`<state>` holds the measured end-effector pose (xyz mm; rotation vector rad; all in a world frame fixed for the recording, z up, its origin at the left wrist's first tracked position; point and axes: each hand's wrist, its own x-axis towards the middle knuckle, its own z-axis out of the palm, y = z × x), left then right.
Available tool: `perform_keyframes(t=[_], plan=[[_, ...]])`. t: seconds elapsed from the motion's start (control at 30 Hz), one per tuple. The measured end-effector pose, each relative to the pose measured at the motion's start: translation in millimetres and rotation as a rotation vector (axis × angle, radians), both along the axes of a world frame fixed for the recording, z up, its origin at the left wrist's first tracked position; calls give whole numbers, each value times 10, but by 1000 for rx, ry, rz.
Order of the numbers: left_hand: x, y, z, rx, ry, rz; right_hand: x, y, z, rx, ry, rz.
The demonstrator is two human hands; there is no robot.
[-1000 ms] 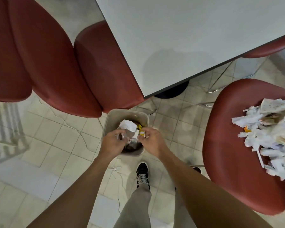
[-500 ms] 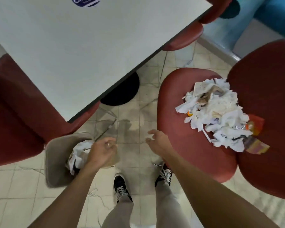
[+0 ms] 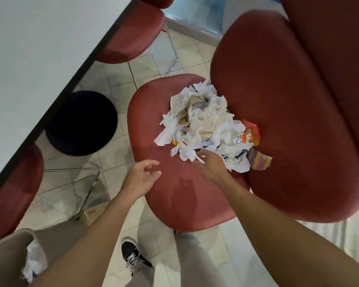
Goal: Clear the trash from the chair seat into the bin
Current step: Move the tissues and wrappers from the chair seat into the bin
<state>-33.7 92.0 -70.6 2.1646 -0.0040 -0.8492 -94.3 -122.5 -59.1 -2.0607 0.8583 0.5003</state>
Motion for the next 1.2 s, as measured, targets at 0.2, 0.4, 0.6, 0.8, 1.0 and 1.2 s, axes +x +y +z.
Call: perform_keyframes(t=[0.2,0.4,0.6,0.8,1.0,1.2], plan=[[332,-870,-78,20,-77,-147,116,-566,-217,-34,-5,-43],[680,-1549,-401,22,-99,-287,354,-898,-536,24,31,21],[855,-1914,-752,87,-57,-349,521,-979,-820,96,155,41],[852,-1957,-772,121,-36,-333,517,-990,-829,48,70,-17],[701,-1741,-509,67,-113,-204,352,-939,-642,-86,2,-129],[480,-1340,-219,16,-148,-124,198,-624,-304,-89,-85,-153]])
